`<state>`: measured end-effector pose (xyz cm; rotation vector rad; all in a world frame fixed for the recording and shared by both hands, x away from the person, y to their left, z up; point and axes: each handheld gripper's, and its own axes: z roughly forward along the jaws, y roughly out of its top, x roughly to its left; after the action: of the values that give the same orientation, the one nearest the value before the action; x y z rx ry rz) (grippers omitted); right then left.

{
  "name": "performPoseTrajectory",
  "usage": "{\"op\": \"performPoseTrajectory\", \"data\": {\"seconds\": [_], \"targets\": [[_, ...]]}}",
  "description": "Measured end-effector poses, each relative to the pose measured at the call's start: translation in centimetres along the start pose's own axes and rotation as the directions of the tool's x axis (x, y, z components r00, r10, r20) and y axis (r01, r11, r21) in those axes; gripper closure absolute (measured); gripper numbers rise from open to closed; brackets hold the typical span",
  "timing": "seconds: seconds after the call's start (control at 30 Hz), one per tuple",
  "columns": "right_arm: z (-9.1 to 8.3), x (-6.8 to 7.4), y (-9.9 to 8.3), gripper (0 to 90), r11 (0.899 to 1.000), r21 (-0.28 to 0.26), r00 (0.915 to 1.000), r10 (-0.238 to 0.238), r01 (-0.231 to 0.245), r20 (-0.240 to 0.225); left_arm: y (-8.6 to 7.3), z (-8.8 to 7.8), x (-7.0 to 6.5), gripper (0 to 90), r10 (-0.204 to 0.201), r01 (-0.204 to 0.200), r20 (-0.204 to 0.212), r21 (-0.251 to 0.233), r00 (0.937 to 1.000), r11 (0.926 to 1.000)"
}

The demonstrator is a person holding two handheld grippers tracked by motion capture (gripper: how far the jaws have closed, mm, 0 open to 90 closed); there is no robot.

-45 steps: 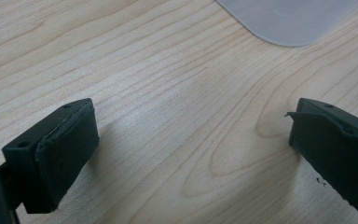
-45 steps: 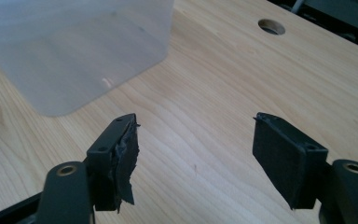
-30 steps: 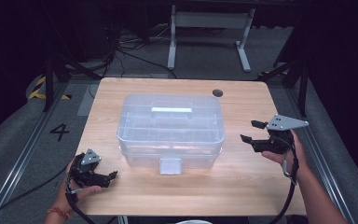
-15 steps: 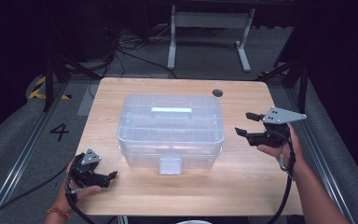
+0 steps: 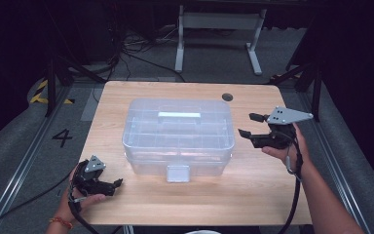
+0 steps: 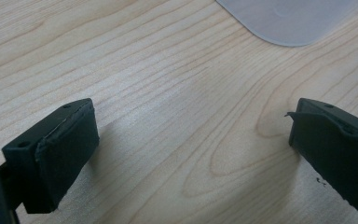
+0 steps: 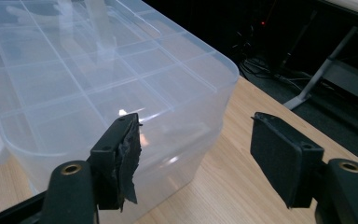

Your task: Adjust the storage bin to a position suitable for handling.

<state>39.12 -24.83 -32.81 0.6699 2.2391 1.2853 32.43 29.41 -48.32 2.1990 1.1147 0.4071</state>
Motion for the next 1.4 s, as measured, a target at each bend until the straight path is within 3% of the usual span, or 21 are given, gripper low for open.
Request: {"op": "performPoseTrajectory", "data": {"seconds": [1.0, 1.4], "targets": [[3.9, 2.2, 3.6, 34.2, 0.999, -0.015, 0.9966, -0.044, 0.043, -0.070, 0.0, 0.0, 0.0, 1.8, -0.001, 0.001, 0.000, 0.000, 1.0000, 1.0000], [5.4, 3.2, 5.2, 34.4, 0.997, -0.016, 0.9904, -0.074, 0.072, -0.117, 0.0, 0.0, 0.0, 1.8, 0.000, 0.000, 0.000, 0.000, 1.0000, 1.0000]]}}
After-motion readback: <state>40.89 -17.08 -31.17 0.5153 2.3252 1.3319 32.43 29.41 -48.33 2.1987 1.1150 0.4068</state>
